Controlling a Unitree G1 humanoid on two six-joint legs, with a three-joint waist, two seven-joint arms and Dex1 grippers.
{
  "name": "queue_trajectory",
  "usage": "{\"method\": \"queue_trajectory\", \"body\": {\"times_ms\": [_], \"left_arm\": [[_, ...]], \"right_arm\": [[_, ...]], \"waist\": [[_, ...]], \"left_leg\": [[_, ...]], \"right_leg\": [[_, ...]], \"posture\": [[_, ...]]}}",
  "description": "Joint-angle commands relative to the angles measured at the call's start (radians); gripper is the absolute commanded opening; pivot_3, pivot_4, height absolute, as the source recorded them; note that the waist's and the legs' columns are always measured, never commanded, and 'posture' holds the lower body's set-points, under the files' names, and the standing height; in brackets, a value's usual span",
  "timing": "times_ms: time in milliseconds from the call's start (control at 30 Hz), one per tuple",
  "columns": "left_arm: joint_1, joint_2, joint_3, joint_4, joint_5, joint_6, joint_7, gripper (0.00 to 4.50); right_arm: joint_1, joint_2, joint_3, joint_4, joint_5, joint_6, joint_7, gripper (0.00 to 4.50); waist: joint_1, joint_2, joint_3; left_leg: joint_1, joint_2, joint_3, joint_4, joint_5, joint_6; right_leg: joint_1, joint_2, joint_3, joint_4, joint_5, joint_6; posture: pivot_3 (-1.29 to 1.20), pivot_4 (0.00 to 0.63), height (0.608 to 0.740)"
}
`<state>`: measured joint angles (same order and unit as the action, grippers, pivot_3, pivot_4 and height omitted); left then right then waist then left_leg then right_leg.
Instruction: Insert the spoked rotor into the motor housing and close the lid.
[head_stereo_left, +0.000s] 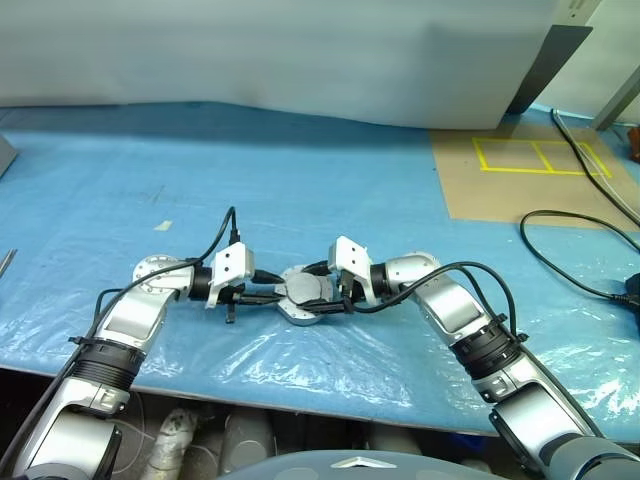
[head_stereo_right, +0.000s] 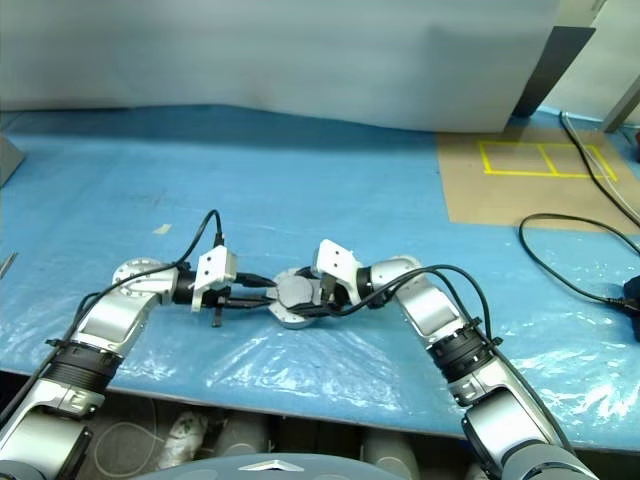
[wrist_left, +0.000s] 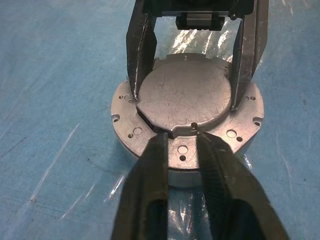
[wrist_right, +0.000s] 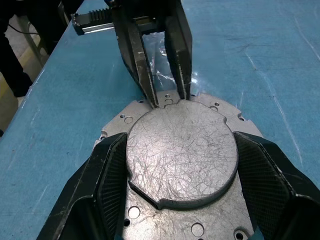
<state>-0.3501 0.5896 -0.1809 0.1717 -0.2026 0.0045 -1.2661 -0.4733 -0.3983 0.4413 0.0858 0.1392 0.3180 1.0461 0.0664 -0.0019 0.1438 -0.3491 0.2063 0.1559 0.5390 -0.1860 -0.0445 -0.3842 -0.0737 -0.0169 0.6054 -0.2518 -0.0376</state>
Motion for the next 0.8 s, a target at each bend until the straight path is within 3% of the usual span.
{"method": "queue_trajectory", "body": {"times_ms": [33,500,667,800], "left_arm": [[0.0,0.001,-0.001,0.002,0.004,-0.023,0.003,0.01],[0.01,-0.015,-0.05,0.018,0.057,-0.074,0.016,0.01],[0.009,-0.017,-0.054,0.018,0.059,-0.077,0.017,0.0],[0.002,-0.021,-0.055,0.025,0.063,-0.084,0.022,0.0]], "right_arm": [[0.065,-0.031,0.05,0.097,-0.071,0.073,-0.021,2.97],[0.069,-0.032,0.074,0.056,-0.096,0.018,-0.027,2.97],[0.055,-0.036,0.062,0.034,-0.115,-0.009,-0.041,4.49],[0.029,-0.042,0.007,-0.009,-0.057,0.037,-0.017,4.49]], "waist": [[0.0,0.0,0.0],[0.004,0.001,-0.001],[0.005,0.001,-0.001],[0.007,0.001,-0.001]], "left_leg": [[0.0,0.0,0.0,0.0,0.0,0.0],[0.0,0.0,0.001,-0.001,0.0,0.0],[0.0,-0.001,0.001,-0.001,0.0,0.0],[-0.001,-0.001,0.001,-0.002,0.0,0.0]], "right_leg": [[0.0,0.0,0.0,0.0,0.0,0.0],[0.0,0.0,0.001,-0.001,0.0,0.001],[-0.001,-0.001,0.002,-0.001,-0.001,0.001],[-0.001,-0.001,0.002,-0.001,-0.001,0.002]], "posture": [[0.0,0.15,0.74],[0.0,0.15,0.74],[0.0,0.15,0.74],[0.0,0.15,0.74]]}}
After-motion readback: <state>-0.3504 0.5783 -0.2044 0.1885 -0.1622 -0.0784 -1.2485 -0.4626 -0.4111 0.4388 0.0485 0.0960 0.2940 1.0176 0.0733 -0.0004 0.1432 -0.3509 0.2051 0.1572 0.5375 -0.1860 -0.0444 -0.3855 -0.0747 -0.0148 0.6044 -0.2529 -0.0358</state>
